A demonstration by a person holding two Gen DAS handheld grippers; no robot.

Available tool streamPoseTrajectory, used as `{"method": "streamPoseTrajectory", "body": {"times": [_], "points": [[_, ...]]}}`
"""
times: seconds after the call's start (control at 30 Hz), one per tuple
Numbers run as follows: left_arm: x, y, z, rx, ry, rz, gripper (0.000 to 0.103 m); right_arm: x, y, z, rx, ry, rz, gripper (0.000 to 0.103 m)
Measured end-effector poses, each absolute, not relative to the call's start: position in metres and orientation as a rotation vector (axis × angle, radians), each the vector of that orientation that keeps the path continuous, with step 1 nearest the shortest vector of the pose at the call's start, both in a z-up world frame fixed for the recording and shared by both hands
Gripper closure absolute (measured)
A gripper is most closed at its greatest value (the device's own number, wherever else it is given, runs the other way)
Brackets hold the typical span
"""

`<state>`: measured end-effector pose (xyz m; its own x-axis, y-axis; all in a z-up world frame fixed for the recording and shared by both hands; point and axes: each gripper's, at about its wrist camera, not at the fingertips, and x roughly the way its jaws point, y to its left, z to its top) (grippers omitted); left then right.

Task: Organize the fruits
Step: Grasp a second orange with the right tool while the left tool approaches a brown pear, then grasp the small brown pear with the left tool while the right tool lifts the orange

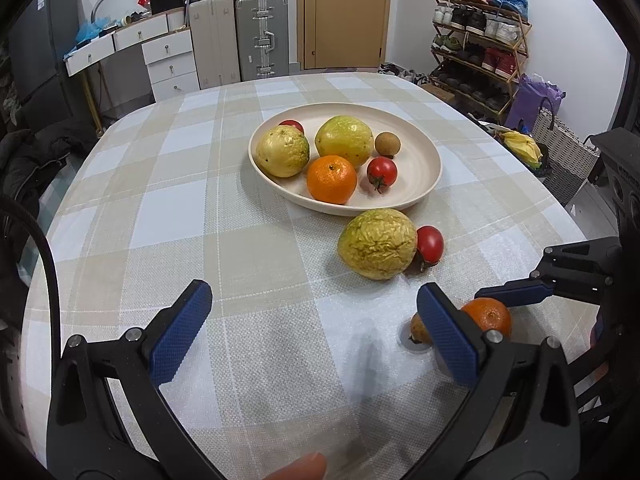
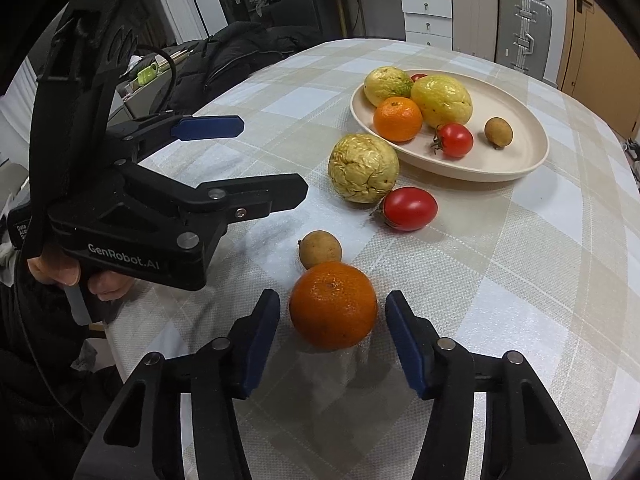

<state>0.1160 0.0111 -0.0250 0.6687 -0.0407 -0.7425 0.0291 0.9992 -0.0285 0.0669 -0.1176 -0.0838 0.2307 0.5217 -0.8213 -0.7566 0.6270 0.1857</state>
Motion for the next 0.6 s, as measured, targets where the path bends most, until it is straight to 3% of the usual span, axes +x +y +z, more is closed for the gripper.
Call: {"method": "streamPoseTrajectory", "body": {"times": [0.13,0.6], "points": [[0.116,0.011,-0.026,-0.014,0.837,-0.04,0.001,0.067,-0.118,-0.084,-0.274,1.0,0.893,0.061],[0.118,0.005,-0.03,-0.009,0.846,-0.058,0.001,0.087,-0.147,-0.07,-0.184,0.952,0.798,0.061]]}}
